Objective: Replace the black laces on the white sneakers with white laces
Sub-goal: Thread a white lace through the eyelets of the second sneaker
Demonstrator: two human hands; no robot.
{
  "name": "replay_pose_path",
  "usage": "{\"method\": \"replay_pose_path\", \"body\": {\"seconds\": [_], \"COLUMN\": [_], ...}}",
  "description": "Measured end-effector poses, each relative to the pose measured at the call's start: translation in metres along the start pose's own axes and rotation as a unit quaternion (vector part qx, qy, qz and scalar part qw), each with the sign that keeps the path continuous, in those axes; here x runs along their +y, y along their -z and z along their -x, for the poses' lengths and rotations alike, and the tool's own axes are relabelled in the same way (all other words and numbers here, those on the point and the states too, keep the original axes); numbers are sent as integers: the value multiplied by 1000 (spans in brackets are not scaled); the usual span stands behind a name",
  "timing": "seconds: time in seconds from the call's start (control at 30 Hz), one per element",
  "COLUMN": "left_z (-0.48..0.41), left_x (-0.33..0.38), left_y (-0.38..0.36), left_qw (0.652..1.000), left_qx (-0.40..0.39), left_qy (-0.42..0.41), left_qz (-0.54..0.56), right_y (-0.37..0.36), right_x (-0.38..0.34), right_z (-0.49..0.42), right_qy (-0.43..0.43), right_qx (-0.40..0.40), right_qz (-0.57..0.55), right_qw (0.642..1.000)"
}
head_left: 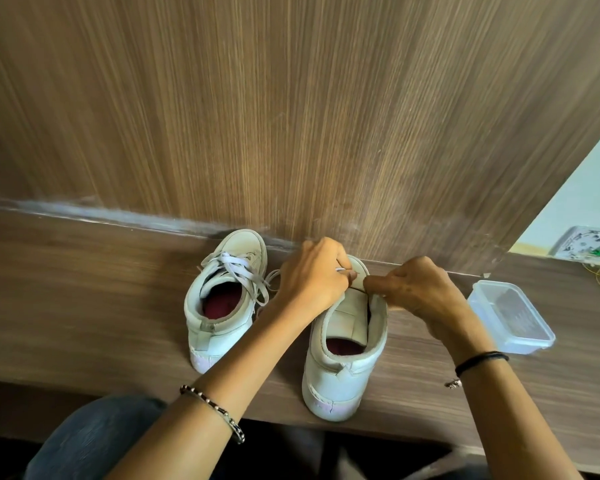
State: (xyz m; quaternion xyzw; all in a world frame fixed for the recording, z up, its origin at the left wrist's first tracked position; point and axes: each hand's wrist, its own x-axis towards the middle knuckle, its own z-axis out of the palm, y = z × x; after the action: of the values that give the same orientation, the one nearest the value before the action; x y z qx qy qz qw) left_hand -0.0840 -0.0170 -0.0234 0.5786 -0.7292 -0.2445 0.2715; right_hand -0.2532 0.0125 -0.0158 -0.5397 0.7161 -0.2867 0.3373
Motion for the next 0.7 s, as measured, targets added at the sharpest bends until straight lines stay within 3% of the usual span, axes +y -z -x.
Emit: {"method": "replay_pose_path", "body": {"seconds": [0.2, 0.4, 0.7], "left_z": [1, -2, -7], "left_x": [-3, 2, 11], "left_y": [2, 4, -2], "left_qw": [997, 994, 997], "left_qx": [-47, -97, -53], "left_qy": [5, 1, -11], "left_qz": [65, 49, -51], "right_y": [9, 10, 7], "right_x": [6, 9, 5], "right_z": [-4, -4, -3], "right_qy": [-21, -34, -29], "right_qx": [-51, -69, -64], "right_qz": [-52, -94, -96], "right_qw": [997, 993, 993]}}
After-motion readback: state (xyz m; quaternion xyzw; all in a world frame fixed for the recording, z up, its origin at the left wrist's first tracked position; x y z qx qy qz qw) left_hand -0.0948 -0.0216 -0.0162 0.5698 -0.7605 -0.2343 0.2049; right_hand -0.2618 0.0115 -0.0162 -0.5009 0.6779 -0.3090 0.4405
